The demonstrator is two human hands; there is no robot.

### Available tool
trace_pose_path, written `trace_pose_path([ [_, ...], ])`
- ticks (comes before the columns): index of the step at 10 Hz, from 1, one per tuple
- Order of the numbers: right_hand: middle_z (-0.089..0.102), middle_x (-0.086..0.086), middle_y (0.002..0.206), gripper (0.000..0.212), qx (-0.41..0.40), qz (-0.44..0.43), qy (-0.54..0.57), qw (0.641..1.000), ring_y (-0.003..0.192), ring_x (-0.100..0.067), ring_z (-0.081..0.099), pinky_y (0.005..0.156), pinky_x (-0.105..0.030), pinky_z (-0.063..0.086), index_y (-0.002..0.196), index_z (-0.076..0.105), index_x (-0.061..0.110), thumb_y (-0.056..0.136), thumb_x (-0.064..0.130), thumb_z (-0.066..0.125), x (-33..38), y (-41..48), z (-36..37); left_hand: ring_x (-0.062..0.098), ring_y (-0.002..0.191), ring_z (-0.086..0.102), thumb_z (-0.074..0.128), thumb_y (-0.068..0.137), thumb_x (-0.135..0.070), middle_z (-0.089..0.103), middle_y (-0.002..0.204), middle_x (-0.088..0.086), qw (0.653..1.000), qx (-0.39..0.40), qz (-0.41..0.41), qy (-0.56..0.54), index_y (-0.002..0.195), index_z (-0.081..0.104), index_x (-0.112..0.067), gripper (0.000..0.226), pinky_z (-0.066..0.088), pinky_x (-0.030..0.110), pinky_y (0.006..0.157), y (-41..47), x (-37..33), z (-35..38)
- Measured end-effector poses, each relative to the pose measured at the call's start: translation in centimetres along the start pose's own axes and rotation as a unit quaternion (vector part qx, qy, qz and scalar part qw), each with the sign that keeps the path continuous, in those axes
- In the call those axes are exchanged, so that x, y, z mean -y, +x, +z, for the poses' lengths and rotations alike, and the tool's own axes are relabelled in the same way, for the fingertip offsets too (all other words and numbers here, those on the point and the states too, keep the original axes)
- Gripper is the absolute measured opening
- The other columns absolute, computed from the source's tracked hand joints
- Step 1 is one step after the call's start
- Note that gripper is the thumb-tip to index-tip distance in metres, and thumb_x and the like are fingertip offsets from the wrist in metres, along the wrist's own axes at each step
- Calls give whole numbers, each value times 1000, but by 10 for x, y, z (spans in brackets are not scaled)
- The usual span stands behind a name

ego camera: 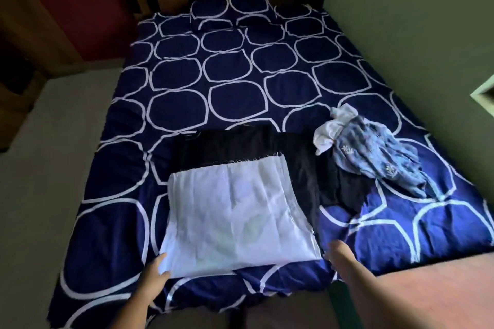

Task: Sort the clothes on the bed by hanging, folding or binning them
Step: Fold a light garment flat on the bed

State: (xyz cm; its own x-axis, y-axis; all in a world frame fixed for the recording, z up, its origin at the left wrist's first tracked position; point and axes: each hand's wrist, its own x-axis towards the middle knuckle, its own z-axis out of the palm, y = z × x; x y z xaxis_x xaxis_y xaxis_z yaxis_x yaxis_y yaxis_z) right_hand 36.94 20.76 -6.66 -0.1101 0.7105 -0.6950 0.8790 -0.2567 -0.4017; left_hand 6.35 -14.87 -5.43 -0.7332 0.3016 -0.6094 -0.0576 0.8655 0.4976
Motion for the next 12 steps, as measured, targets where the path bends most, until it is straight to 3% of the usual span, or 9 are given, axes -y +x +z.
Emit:
trace_pose_path([
  [2,50,-4,100,26,49,-53,-9,997,73,-12,48,63,-18,40,104,49,24,87,6,58,32,3,8,28,129,46,55,90,-1,41,148,8,999,24,43,-19,143,40,-11,56,36,33,104,29,-30,4],
  [4,57,-7,100,40,66,-28,-42,997,79,-20,51,65,-25,39,120,59,8,81,2,64,32,21,44,22,120,50,51,94,-6,37,150,2,998,59,17,7,145,37,-18,55,43,24,77,54,-22,18],
  [5,58,-9,114,42,55,-52,-76,994,89,-19,50,75,-24,37,124,56,11,83,5,65,41,18,53,23,123,49,54,93,-6,39,149,6,998,56,22,27,144,39,-16,54,45,28,84,64,-14,14],
  [6,48,-11,135,49,40,-94,-158,982,110,-24,52,83,-24,38,132,50,14,85,4,59,51,14,64,28,130,43,61,87,-4,45,144,12,997,3,19,71,139,47,-10,54,34,33,105,83,-5,12],
  [7,41,-12,143,54,2,-115,-154,981,127,-28,44,99,-29,36,135,47,11,83,-1,52,51,17,70,32,129,43,66,81,-1,48,139,16,994,-50,17,91,135,51,-6,55,32,37,106,88,2,17],
  [9,41,-1,145,53,-75,-34,-126,989,125,-31,43,99,-41,39,139,40,23,87,8,42,49,42,78,47,115,50,73,77,-10,54,122,34,980,-147,-117,69,127,54,5,56,41,52,97,98,30,34],
  [10,47,-5,137,35,-119,-6,-148,982,120,-33,42,95,-41,36,130,45,21,95,21,39,46,57,86,49,106,54,71,79,-11,59,114,32,973,-147,-175,32,122,55,3,48,45,52,89,97,29,40],
  [11,57,-7,124,24,-121,2,-210,970,113,-30,44,88,-38,35,114,51,18,97,18,34,40,61,84,47,102,57,66,82,-13,61,112,26,969,-154,-192,8,118,56,-3,39,45,47,85,95,22,49],
  [12,61,-5,115,23,-100,25,-228,968,109,-26,45,86,-37,34,101,52,18,91,11,32,18,47,79,45,102,59,65,83,-14,62,115,24,981,-149,-110,66,115,60,-6,34,46,47,84,124,4,54],
])
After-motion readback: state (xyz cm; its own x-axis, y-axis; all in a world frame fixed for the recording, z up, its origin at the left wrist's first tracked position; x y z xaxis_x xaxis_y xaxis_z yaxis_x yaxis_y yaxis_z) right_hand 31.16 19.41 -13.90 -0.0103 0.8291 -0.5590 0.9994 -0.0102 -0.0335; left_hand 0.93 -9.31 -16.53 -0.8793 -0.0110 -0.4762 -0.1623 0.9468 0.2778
